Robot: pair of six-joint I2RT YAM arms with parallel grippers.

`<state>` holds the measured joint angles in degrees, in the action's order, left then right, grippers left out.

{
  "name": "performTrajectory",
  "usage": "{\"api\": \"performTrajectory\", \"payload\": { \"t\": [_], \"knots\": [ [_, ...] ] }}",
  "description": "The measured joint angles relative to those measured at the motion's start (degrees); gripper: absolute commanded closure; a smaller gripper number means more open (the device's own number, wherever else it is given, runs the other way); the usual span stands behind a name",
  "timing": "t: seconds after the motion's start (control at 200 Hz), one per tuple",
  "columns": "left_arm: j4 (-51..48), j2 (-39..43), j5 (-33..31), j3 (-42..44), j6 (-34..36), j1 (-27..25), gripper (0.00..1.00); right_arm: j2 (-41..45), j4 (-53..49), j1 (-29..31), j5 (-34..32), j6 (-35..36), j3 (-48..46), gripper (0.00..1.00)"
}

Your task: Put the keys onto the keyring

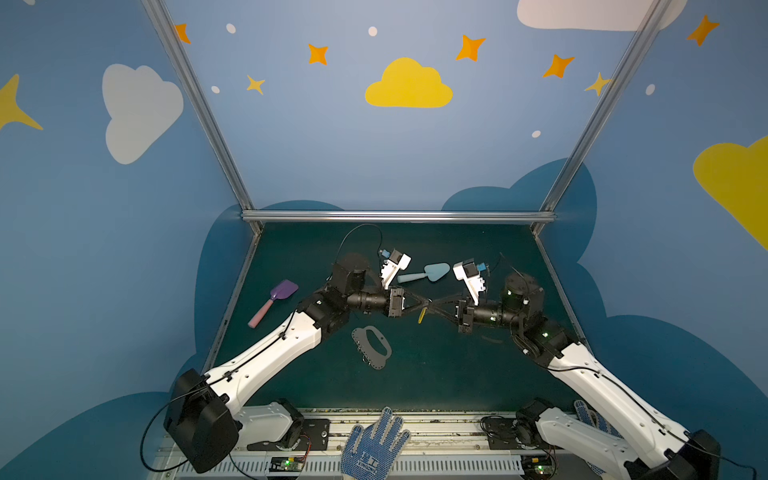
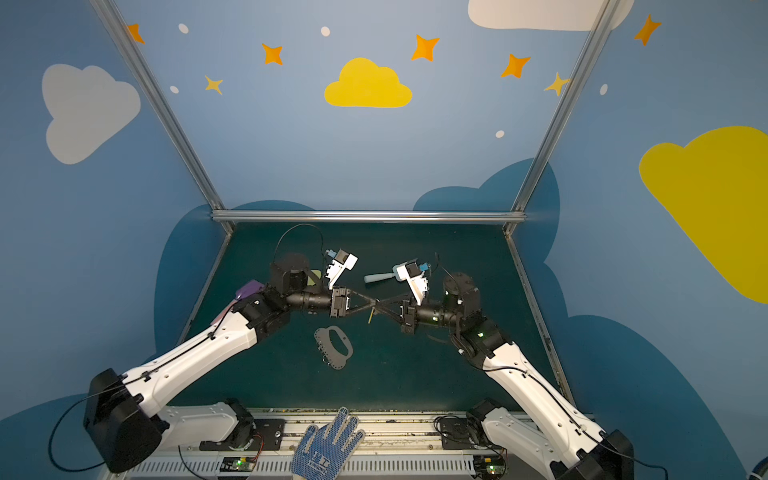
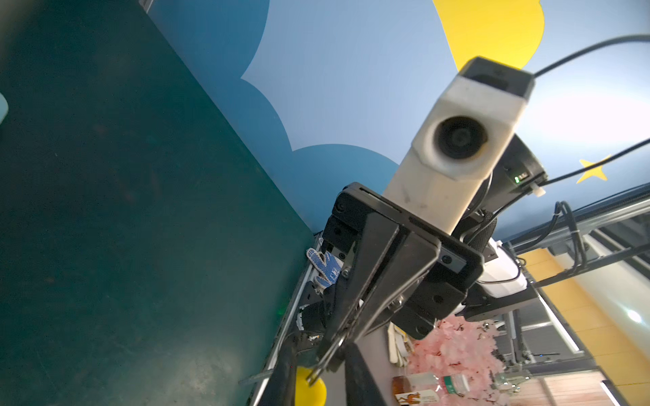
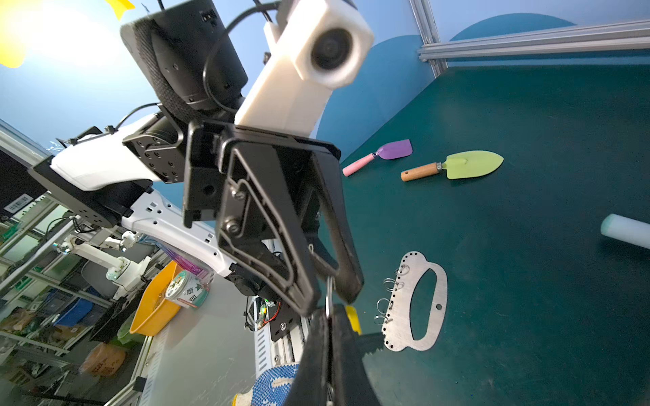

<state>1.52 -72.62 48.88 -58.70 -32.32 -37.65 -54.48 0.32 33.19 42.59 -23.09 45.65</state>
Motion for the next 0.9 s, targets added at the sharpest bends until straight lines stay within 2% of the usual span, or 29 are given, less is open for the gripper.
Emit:
{"api": "performTrajectory", "payload": {
  "t": [0.295, 0.621, 0.901],
  "knots": [
    [0.4, 0.7, -0.7, 0.0, -0.1, 0.0, 0.77, 0.1, 2.7, -0.7, 0.0, -1.9, -0.9, 1.00],
    [-0.1, 2.4, -2.7, 0.3, -0.1, 0.0, 0.92, 0.2, 4.9, -0.9, 0.7, -3.3, -1.0, 1.00],
    [-0.4, 2.4, -3.1, 0.3, 0.3, 0.0, 0.96, 0.2, 5.7, -1.2, 1.0, -4.1, -1.0, 1.00]
  ]
}}
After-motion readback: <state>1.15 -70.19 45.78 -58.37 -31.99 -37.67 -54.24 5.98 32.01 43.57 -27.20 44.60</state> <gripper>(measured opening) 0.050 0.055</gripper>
